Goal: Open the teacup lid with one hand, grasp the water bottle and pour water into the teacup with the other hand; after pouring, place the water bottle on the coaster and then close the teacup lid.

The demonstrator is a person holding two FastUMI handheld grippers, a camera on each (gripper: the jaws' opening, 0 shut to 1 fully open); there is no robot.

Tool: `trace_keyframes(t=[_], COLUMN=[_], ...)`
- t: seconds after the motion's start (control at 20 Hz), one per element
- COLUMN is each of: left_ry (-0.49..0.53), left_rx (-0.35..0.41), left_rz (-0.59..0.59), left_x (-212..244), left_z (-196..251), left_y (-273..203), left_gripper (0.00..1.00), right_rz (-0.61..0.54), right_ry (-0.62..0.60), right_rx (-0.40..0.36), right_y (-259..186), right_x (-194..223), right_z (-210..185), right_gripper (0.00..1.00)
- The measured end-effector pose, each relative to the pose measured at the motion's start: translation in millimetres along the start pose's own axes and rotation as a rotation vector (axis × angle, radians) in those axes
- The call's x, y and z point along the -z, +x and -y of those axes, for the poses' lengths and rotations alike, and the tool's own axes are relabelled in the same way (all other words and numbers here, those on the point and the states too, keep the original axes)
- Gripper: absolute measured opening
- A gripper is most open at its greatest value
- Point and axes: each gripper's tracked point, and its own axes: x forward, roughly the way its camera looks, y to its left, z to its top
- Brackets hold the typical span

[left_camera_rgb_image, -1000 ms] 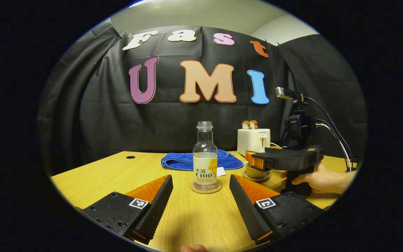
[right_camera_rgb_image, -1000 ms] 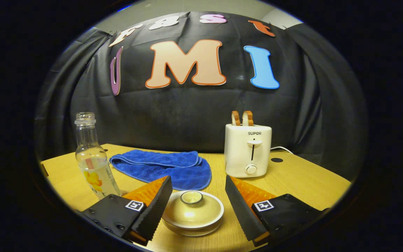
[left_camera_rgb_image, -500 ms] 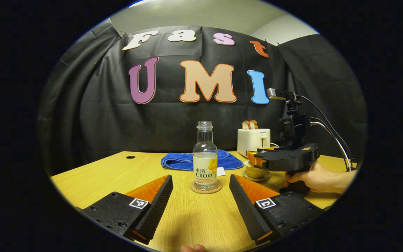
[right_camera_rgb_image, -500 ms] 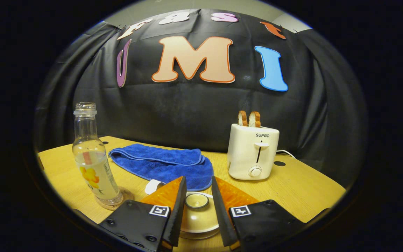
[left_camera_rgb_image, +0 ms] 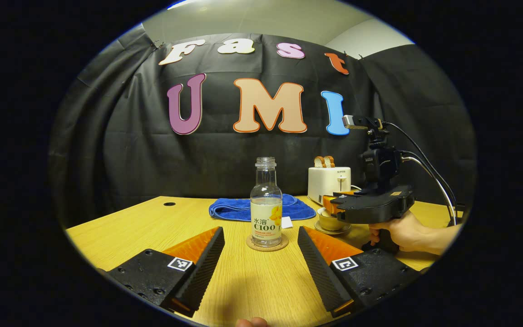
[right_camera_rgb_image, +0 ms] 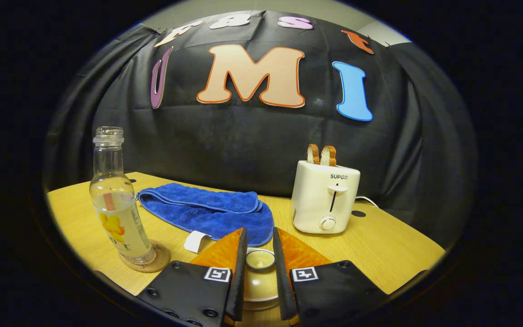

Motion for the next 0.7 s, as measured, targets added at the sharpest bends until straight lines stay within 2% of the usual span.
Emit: trace_keyframes(t=[0.35, 0.7], left_ry=[0.001, 0.001], left_rx=[-0.005, -0.004], left_rz=[0.0, -0.001], left_x=[0.4, 1.2], left_z=[-1.4, -2.4], left_y=[5.9, 30.1], left_gripper=[0.95, 0.95], right_rz=[0.101, 0.123], right_ry=[0.111, 0.112], right_rx=[-0.033, -0.054], right_y=[-20.2, -53.3], right_x=[-11.4, -9.6], right_z=[12.2, 24.4], right_gripper=[0.35, 0.34])
